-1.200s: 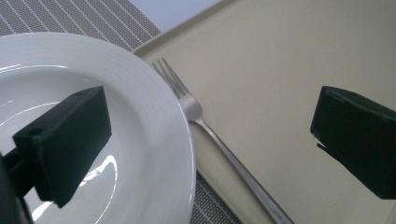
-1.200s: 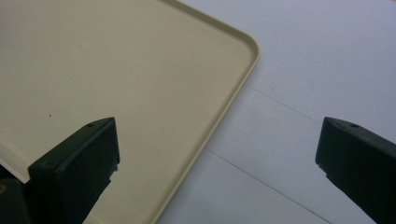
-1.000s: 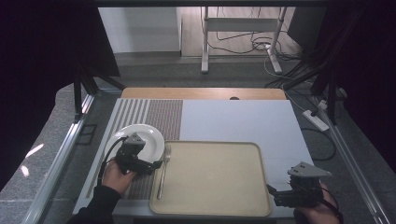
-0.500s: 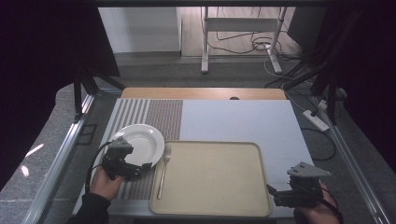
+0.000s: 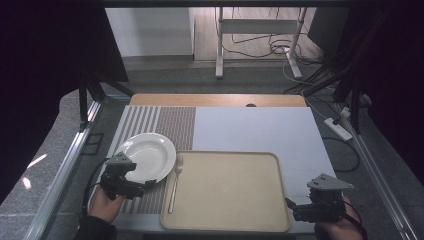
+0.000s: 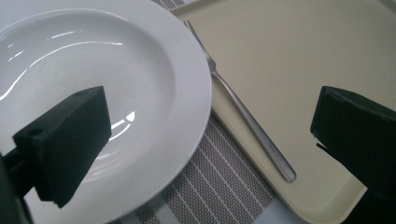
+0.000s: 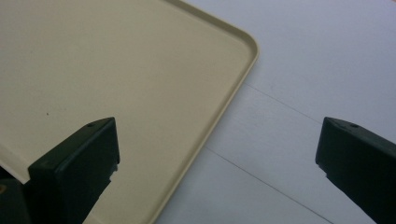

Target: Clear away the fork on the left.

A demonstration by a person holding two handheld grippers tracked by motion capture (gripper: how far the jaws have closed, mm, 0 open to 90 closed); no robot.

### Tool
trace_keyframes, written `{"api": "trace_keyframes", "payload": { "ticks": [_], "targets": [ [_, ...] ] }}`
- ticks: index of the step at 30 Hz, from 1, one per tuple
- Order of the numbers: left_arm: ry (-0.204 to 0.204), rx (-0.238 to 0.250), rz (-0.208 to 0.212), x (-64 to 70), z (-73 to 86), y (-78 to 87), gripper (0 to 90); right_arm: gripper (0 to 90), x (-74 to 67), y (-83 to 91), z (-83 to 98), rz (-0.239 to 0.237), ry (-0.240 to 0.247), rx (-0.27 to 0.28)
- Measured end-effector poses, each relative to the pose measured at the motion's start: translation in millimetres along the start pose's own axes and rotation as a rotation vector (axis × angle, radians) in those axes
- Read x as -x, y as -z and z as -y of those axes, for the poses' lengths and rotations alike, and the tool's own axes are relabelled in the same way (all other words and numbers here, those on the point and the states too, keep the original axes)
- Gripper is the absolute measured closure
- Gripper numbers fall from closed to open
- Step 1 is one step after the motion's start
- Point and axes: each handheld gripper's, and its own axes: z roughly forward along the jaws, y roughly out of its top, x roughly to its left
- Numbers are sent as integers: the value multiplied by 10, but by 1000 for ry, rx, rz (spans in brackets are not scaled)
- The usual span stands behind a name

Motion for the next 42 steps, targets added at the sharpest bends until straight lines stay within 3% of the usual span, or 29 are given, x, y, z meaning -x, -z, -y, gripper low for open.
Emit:
{"api": "trace_keyframes", "payload": {
  "ticks": [22, 35, 42],
  "targets": [
    [36, 11, 21, -1, 252, 197, 0, 3, -7, -1, -1, 7, 3, -4],
    [27, 48, -2, 57, 351, 333, 0, 3, -6, -1, 2, 11, 1, -3],
    [7, 45, -31, 104, 381, 372, 0, 3, -5, -1, 2, 13, 1, -5]
  ]
}}
